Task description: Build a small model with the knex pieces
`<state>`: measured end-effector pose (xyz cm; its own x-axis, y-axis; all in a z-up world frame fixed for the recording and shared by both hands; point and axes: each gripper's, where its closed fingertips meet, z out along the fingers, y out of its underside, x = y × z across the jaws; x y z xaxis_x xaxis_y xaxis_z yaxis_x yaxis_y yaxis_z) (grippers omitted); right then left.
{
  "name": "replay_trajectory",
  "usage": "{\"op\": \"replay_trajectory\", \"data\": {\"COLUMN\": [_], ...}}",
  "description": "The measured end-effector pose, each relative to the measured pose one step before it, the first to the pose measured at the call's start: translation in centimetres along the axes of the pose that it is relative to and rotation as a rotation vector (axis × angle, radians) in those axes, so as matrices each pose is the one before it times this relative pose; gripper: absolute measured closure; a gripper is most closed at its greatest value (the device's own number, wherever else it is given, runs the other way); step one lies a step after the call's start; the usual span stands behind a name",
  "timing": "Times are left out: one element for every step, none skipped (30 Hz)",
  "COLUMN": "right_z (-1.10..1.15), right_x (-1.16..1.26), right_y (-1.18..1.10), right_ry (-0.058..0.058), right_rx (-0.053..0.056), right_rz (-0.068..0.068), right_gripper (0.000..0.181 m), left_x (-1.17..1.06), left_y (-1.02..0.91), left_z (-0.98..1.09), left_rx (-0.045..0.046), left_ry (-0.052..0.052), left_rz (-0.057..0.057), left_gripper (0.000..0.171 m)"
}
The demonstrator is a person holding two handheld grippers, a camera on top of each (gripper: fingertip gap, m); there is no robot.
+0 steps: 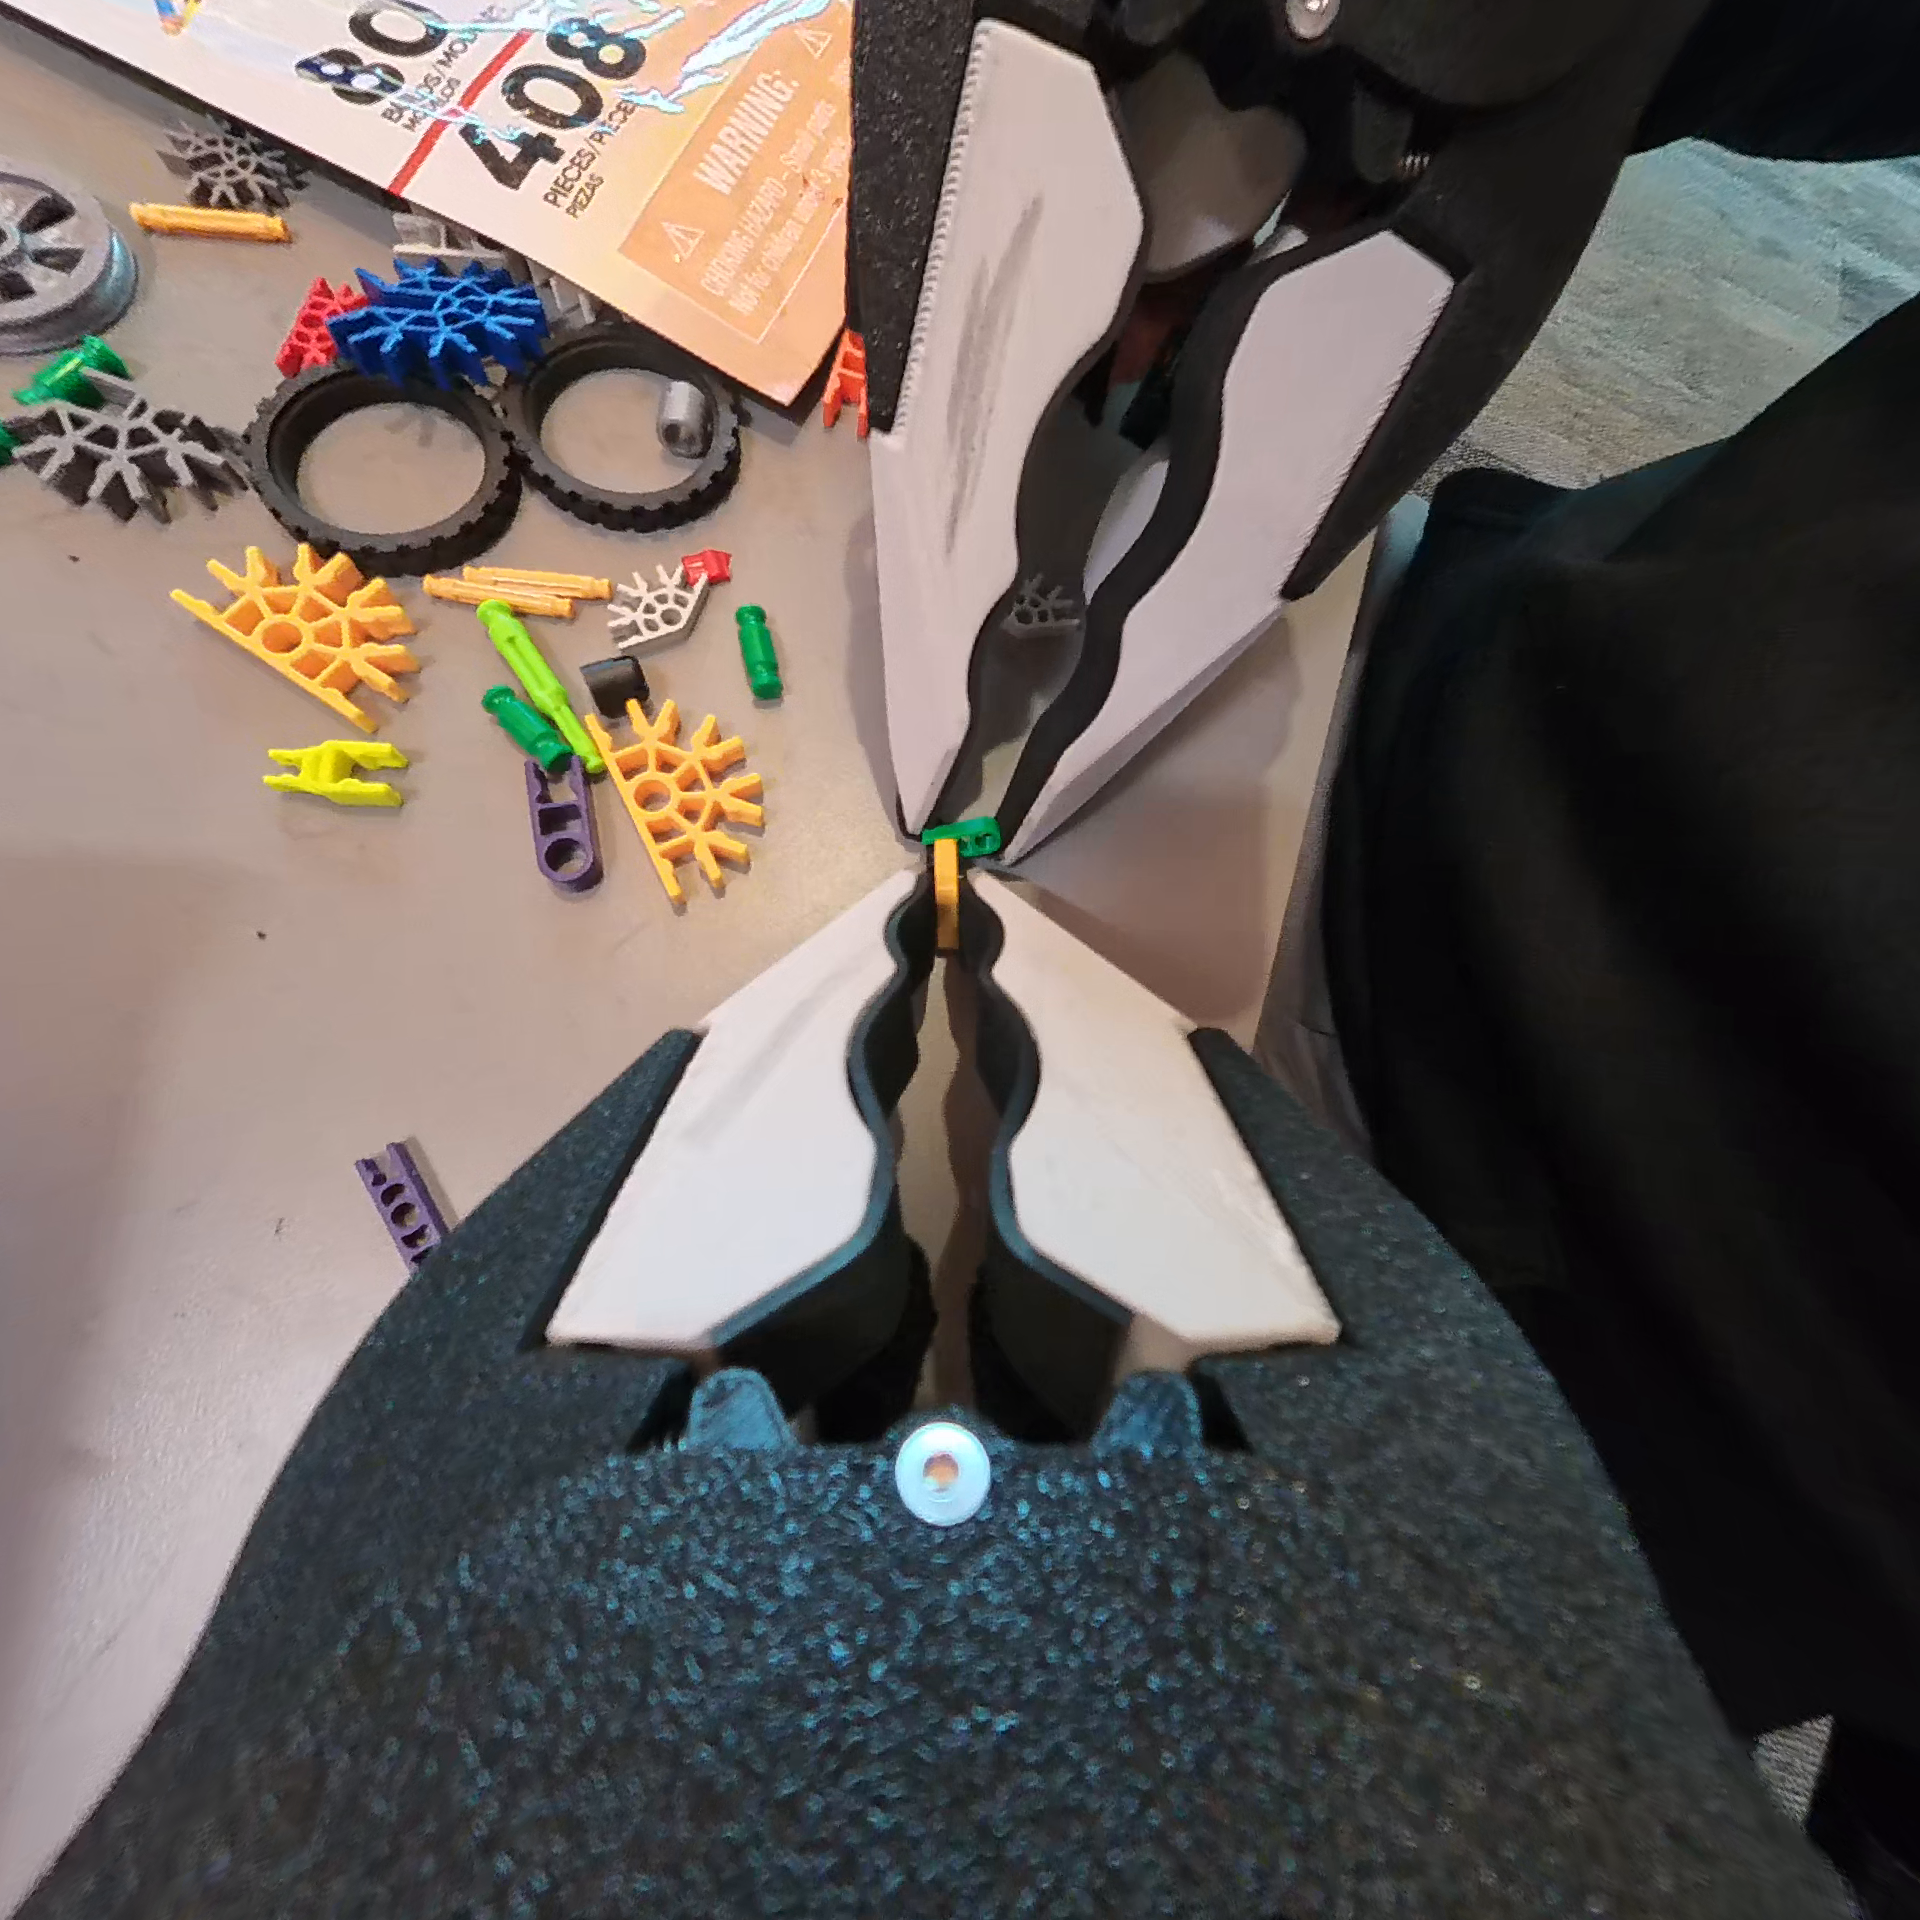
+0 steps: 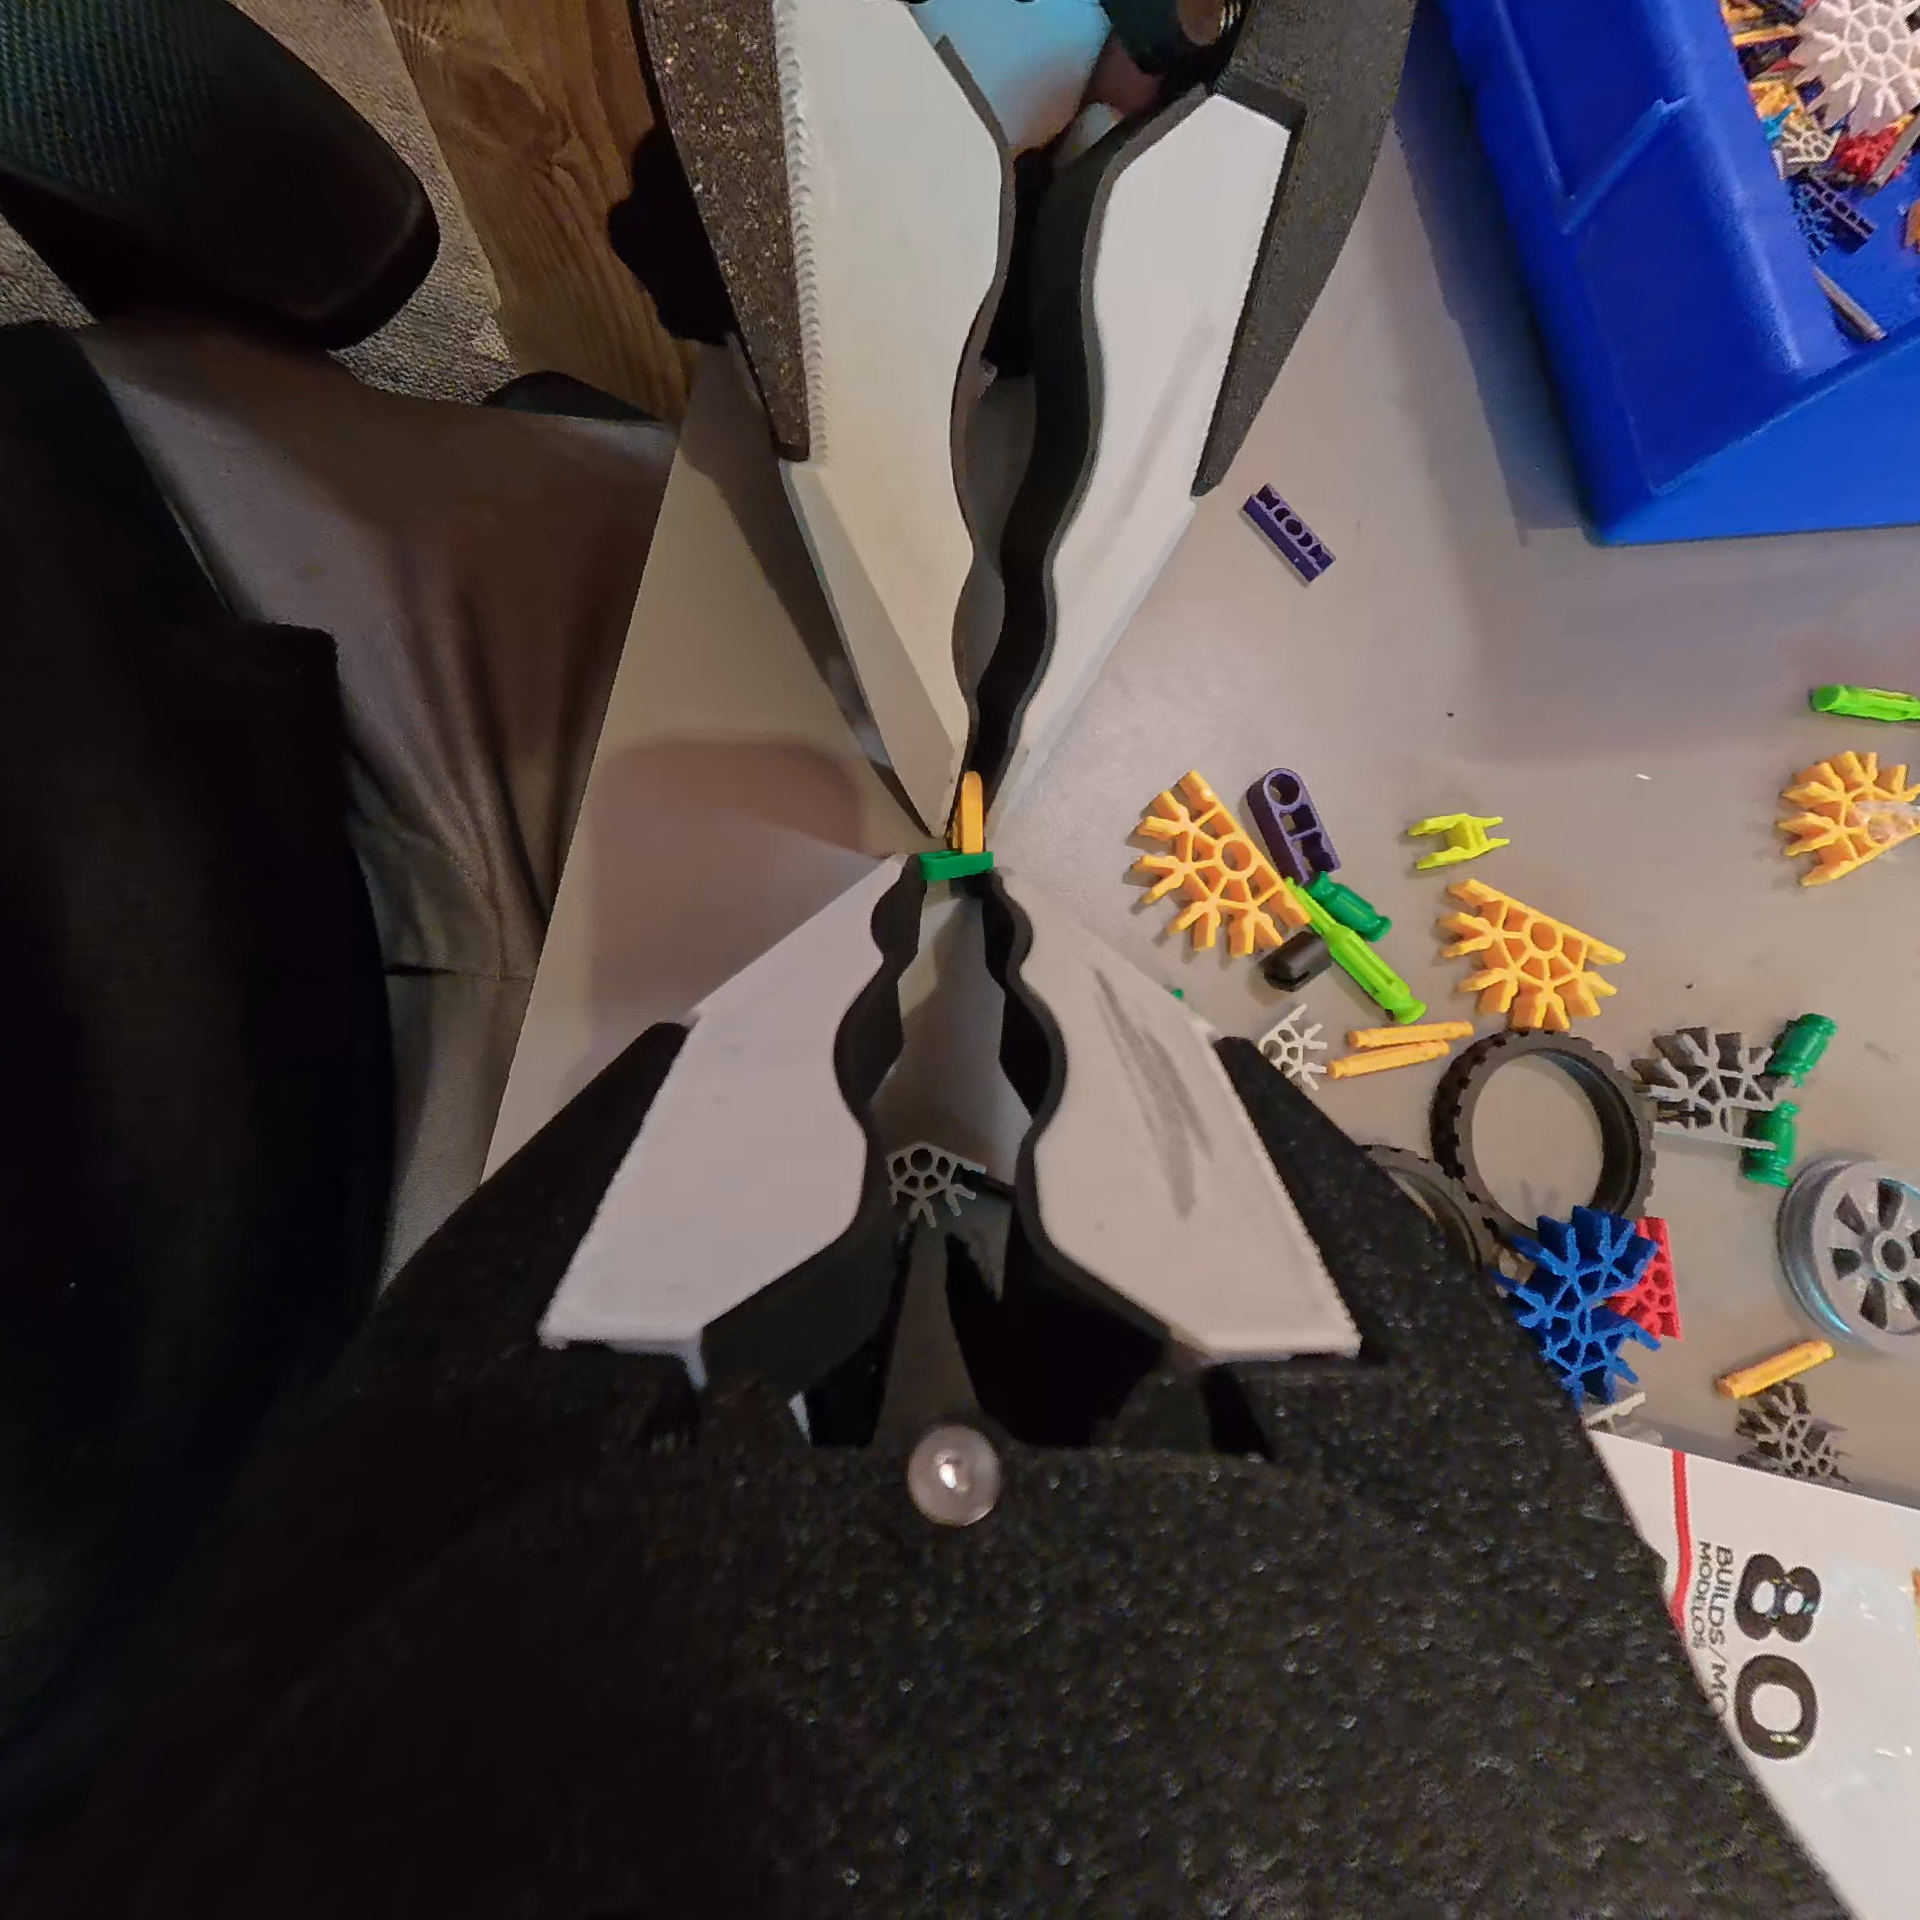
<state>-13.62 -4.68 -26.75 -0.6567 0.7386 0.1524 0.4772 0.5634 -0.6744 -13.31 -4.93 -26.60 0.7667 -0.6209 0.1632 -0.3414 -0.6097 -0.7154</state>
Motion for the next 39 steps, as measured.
{"op": "replay_trajectory", "data": {"right_z": [-0.010, -0.015, -0.086, -0.217, -0.393, -0.451, -0.421, -0.403, -0.338, -0.256, -0.221, -0.216, -0.219, -0.183, -0.116, -0.138, -0.233, -0.281, -0.310, -0.370, -0.400, -0.371, -0.293, -0.242, -0.172, -0.109, -0.065, -0.064, -0.020, 0.029, -0.041, -0.060, -0.025, -0.076, -0.104, -0.081, -0.074, -0.091, -0.038], "right_x": [0.022, 0.108, 0.281, 0.162, 0.124, 0.155, 0.128, 0.171, 0.035, 0.119, 0.317, 0.320, 0.180, 0.145, 0.131, 0.175, 0.252, 0.160, 0.224, 0.317, 0.083, 0.127, 0.368, 0.289, 0.328, 0.154, 0.005, 0.113, 0.078, 0.055, 0.066, -0.044, 0.025, 0.120, 0.115, 0.036, 0.052, 0.096, 0.034], "right_y": [0.001, 0.007, 0.032, -0.081, -0.313, -0.295, -0.067, -0.066, -0.108, 0.060, 0.087, -0.021, -0.250, -0.181, 0.193, 0.138, -0.099, -0.149, -0.111, -0.322, -0.513, -0.471, -0.298, -0.269, -0.265, -0.206, -0.130, -0.163, -0.002, 0.063, -0.254, -0.260, -0.083, -0.105, -0.119, -0.051, -0.069, -0.076, 0.014], "right_ry": [0.0046, 0.0130, 0.0225, 0.0105, 0.0072, 0.0078, 0.0065, 0.0139, 0.0095, 0.0146, 0.0294, 0.0362, 0.0341, 0.0363, 0.0295, 0.0255, 0.0232, 0.0091, 0.0064, 0.0060, -0.0137, -0.0070, 0.0122, 0.0097, 0.0141, 0.0045, -0.0002, 0.0116, 0.0104, 0.0094, 0.0117, 0.0005, 0.0022, 0.0103, 0.0093, 0.0011, 0.0010, 0.0056, 0.0026], "right_rx": [-0.0040, -0.0057, -0.0052, 0.0044, 0.0210, 0.0192, 0.0044, 0.0063, 0.0099, -0.0033, -0.0066, -0.0001, 0.0118, 0.0054, -0.0195, -0.0118, 0.0086, 0.0132, 0.0116, 0.0272, 0.0408, 0.0390, 0.0286, 0.0277, 0.0271, 0.0231, 0.0166, 0.0171, 0.0027, -0.0031, 0.0179, 0.0163, 0.0053, 0.0076, 0.0095, 0.0042, 0.0055, 0.0072, 0.0006], "right_rz": [-0.0061, -0.0067, 0.0041, 0.0112, 0.0131, 0.0106, 0.0058, -0.0041, -0.0097, -0.0049, -0.0086, -0.0185, -0.0249, -0.0200, -0.0056, 0.0104, 0.0296, 0.0444, 0.0524, 0.0642, 0.0715, 0.0646, 0.0533, 0.0452, 0.0421, 0.0328, 0.0149, 0.0018, -0.0003, -0.0054, -0.0040, 0.0059, 0.0055, -0.0063, -0.0040, 0.0037, 0.0041, -0.0021, -0.0034], "right_gripper": [0.171, 0.170, 0.169, 0.166, 0.162, 0.160, 0.157, 0.157, 0.157, 0.157, 0.157, 0.158, 0.161, 0.161, 0.161, 0.161, 0.163, 0.164, 0.163, 0.163, 0.164, 0.165, 0.166, 0.169, 0.170, 0.170, 0.171, 0.173, 0.173, 0.172, 0.171, 0.171, 0.173, 0.174, 0.177, 0.177, 0.177, 0.178, 0.178], "left_x": [-0.023, -0.061, -0.169, 0.005, 0.211, -0.020, -0.221, -0.012, 0.121, -0.056, -0.060, 0.097, 0.098, 0.037, 0.077, 0.121, 0.231, 0.231, 0.126, 0.101, 0.010, -0.298, -0.215, -0.107, 0.103, -0.003, -0.092, 0.064, 0.177, 0.131, 0.195, 0.113, 0.023, -0.027, 0.088, 0.051, 0.002, 0.008, 0.044], "left_y": [0.014, 0.004, -0.135, -0.257, -0.184, -0.036, -0.164, -0.230, -0.322, -0.375, -0.289, -0.219, -0.354, -0.330, -0.310, -0.474, -0.683, -0.613, -0.585, -0.586, -0.641, -0.313, -0.077, -0.235, -0.243, -0.232, -0.348, -0.469, -0.375, -0.291, -0.203, -0.227, -0.122, -0.078, -0.005, -0.090, -0.075, -0.028, -0.105], "left_z": [-0.011, -0.025, -0.035, -0.047, -0.014, 0.019, -0.060, -0.086, -0.118, -0.120, -0.094, -0.059, -0.046, -0.002, 0.020, -0.030, -0.081, -0.064, -0.081, -0.076, -0.078, 0.003, 0.080, 0.060, 0.082, 0.092, 0.047, 0.004, 0.034, 0.068, 0.088, 0.068, 0.069, 0.048, 0.069, 0.040, 0.014, 0.036, 0.004], "left_rx": [-0.00064, -0.00064, 0.00766, 0.01539, 0.01007, 0.00087, 0.01111, 0.01582, 0.02200, 0.02474, 0.01923, 0.01480, 0.02236, 0.02162, 0.02056, 0.03212, 0.04653, 0.04323, 0.04104, 0.04028, 0.04372, 0.02090, 0.00489, 0.01451, 0.01264, 0.00766, 0.01191, 0.01980, 0.01243, 0.00703, 0.00460, 0.00909, 0.00366, 0.00184, -0.00249, 0.00590, 0.00678, 0.00339, 0.00563], "left_ry": [0.0030, 0.0024, -0.0033, 0.0066, 0.0150, -0.0018, -0.0126, 0.0072, 0.0175, 0.0063, 0.0064, 0.0126, 0.0087, 0.0044, 0.0057, 0.0078, 0.0169, 0.0206, 0.0118, 0.0037, -0.0115, -0.0384, -0.0408, -0.0428, -0.0363, -0.0438, -0.0481, -0.0371, -0.0246, -0.0220, -0.0149, -0.0179, -0.0206, -0.0158, -0.0018, -0.0016, -0.0044, -0.0056, -0.0026], "left_rz": [-0.0083, -0.0090, -0.0142, -0.0188, -0.0161, -0.0124, -0.0091, -0.0207, -0.0241, -0.0227, -0.0241, -0.0189, -0.0172, -0.0242, -0.0247, -0.0230, -0.0300, -0.0350, -0.0211, -0.0001, 0.0196, 0.0349, 0.0498, 0.0595, 0.0627, 0.0578, 0.0568, 0.0529, 0.0378, 0.0280, 0.0261, 0.0272, 0.0236, 0.0166, 0.0047, -0.0015, 0.0020, 0.0089, 0.0031], "left_gripper": [0.171, 0.171, 0.171, 0.171, 0.171, 0.170, 0.170, 0.170, 0.170, 0.170, 0.170, 0.170, 0.170, 0.170, 0.170, 0.170, 0.170, 0.170, 0.170, 0.170, 0.170, 0.170, 0.170, 0.170, 0.170, 0.170, 0.170, 0.170, 0.170, 0.170, 0.170, 0.170, 0.170, 0.170, 0.170, 0.170, 0.170, 0.170, 0.170]}}
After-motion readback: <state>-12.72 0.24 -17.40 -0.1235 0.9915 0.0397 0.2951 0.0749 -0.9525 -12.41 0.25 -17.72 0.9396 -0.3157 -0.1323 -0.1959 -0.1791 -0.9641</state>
